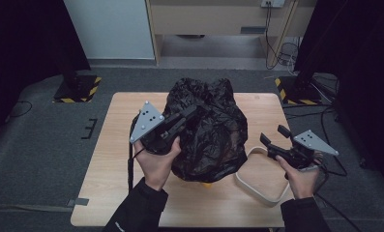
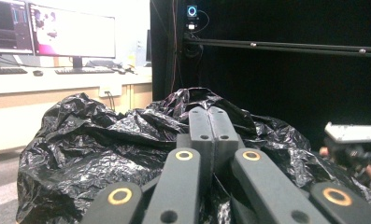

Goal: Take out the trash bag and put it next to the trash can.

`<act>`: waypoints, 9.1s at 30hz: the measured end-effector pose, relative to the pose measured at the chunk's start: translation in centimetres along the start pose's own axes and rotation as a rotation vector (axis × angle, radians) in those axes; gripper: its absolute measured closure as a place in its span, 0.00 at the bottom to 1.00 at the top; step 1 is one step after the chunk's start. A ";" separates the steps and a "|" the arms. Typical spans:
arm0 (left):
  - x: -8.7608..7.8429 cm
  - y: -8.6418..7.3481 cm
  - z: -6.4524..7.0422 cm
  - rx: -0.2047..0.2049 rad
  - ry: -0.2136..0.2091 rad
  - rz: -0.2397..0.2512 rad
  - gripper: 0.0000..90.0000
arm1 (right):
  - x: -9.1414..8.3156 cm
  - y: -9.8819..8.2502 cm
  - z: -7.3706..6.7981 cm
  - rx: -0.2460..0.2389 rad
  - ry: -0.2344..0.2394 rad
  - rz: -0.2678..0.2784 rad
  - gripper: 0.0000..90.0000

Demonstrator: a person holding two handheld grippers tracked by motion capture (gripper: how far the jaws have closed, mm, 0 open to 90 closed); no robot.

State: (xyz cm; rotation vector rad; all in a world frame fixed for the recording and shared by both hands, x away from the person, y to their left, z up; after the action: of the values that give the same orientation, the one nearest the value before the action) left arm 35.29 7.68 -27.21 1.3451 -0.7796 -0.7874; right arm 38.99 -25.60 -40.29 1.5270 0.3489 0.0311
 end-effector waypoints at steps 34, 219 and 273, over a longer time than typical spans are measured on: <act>-1.1 4.0 -0.1 0.041 0.009 0.145 1.00 | 1.6 -11.0 4.2 -0.038 -0.117 -0.261 0.21; -17.3 -8.7 -16.4 -0.137 0.585 -0.055 1.00 | 1.7 -13.4 5.2 -0.064 -0.153 -0.350 0.21; -13.8 -9.3 -9.4 -0.041 0.475 -0.208 0.19 | 1.4 -13.2 5.4 -0.061 -0.161 -0.335 0.21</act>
State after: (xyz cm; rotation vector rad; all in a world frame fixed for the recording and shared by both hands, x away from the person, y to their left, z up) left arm 35.62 23.70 -37.58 1.5142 -0.2514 -0.6038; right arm 39.08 -31.20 -53.49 1.3837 0.4660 -0.3405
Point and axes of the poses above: each handheld gripper's, and its own axes: x roughly forward along the jaws, y roughly out of its top, z roughly to its right, the point moved 4 cm from there along x, roughly forward along the jaws, and after that the axes turned 13 degrees about -y, right-handed, at the moved point
